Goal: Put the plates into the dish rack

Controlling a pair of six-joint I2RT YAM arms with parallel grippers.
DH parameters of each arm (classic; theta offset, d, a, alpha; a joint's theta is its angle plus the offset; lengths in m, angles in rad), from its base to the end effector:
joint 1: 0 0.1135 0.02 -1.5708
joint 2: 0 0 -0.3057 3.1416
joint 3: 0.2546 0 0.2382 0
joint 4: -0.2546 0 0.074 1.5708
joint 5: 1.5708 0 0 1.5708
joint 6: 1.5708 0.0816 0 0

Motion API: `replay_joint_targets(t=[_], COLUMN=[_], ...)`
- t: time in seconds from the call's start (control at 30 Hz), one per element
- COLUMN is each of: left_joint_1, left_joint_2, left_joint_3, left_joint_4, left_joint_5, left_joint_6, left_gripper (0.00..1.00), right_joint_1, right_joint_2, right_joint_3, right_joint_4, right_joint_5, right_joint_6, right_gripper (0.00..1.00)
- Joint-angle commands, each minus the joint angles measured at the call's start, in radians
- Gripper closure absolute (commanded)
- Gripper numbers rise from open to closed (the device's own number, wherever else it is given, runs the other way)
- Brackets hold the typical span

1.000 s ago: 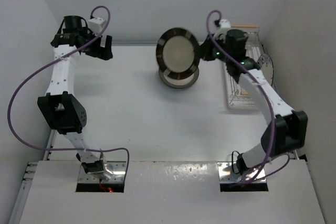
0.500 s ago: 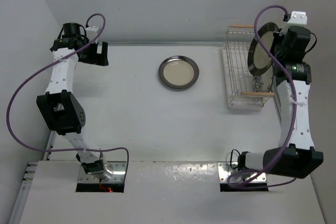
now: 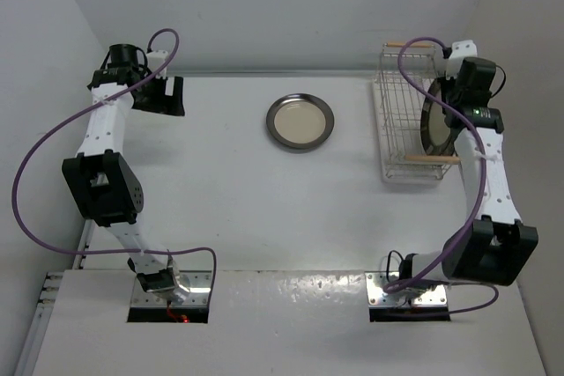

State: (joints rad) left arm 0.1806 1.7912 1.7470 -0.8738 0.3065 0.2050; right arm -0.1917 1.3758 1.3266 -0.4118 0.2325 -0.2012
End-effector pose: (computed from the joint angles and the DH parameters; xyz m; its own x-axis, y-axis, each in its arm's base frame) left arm 0.4097 0.0498 0.3410 -0.7633 0.0579 -0.6435 0.1679 0.9795 -0.1110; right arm 0.3217 -0.0816 0.3937 -0.5054 -0.1000 -0.8571 0.2929 0.9144 -0.2794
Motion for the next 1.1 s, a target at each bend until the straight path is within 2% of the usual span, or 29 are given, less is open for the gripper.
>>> replay_joint_targets(t=[0.0,0.2,0.37,0.6,0.9,0.93,0.97,1.03,1.07], left_joint_1=[0.003,0.003,0.003,0.003,0.003,0.003,0.003,0.003,0.003], left_joint_2=[-0.038,-0.038,-0.038,-0.038,-0.038,-0.038,-0.038,-0.038,-0.038], left_joint_3=[0.003,-0.006,-0.015,-0.015,-0.015,-0.015,-0.015,-0.015,-0.015], left_joint_4=[0.016,0.016,0.016,0.016,0.016,0.016,0.016,0.016,0.016], left_joint_5=[0.023,0.023,0.023,0.032,0.032,0.032,0.023,0.023,0.023], left_joint_6=[-0.001,-0.001,0.008,0.008,0.008,0.008,0.008,0.008,0.008], left_gripper=[0.0,0.0,0.0,0.0,0.0,0.0,0.0,0.0,0.0], right_joint_1=[0.021,0.072,0.127,0.138,0.112,0.095,0.089,0.078,0.066], right_joint_2=[-0.03,0.003,-0.004,-0.017,0.017,0.028,0.032,0.034,0.031], right_joint_3=[-0.003,-0.032,-0.128,-0.19,-0.198,-0.195,-0.191,-0.187,-0.185], right_joint_4=[0.228,0.261,0.359,0.403,0.302,0.294,0.286,0.262,0.26], right_joint_5=[0.037,0.057,0.192,0.26,0.26,0.267,0.271,0.248,0.24], right_joint_6=[-0.128,-0.233,-0.303,-0.256,-0.083,-0.07,-0.051,-0.032,-0.027], right_gripper=[1.0,1.0,1.0,1.0,1.0,0.97,0.89,0.85,0.77])
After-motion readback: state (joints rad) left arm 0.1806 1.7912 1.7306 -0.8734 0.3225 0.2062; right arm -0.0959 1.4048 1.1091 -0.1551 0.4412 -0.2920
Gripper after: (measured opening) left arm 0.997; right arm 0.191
